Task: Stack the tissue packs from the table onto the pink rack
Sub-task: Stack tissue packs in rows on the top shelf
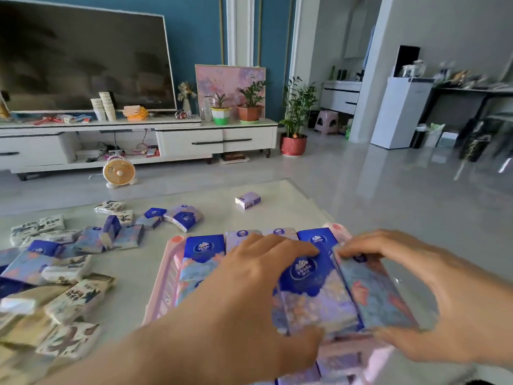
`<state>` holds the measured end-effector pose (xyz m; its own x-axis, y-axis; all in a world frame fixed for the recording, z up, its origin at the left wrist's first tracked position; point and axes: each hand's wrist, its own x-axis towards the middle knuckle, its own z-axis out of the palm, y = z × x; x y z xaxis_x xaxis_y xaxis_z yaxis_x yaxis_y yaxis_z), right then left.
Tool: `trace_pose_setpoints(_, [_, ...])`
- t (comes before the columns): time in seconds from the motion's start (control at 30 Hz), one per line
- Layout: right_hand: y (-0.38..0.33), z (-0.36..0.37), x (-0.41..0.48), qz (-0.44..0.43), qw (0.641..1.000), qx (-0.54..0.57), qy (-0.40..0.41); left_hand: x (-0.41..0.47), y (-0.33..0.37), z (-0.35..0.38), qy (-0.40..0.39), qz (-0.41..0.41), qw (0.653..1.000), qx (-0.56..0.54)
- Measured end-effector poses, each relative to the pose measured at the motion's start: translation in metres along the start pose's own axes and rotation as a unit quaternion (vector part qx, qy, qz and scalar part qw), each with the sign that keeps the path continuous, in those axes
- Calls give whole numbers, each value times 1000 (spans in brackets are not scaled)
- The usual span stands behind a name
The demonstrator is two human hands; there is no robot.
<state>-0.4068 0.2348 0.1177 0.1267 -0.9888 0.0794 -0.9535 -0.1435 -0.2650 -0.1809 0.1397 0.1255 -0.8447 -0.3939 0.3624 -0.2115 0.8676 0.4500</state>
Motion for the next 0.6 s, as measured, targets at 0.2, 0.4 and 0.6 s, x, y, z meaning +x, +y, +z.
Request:
trace_pose_setpoints(0.2, [-14,2,-20,-45,999,3,28,1,-5,18,-40,0,996,80])
trace_pose_setpoints(0.4, [-15,6,-21,-22,999,22,-26,-1,-6,23,-99,-50,991,80])
trace_pose_setpoints(0.6, [-10,-4,-14,20,994,30,-102,11,1,20,-179,-99,966,159])
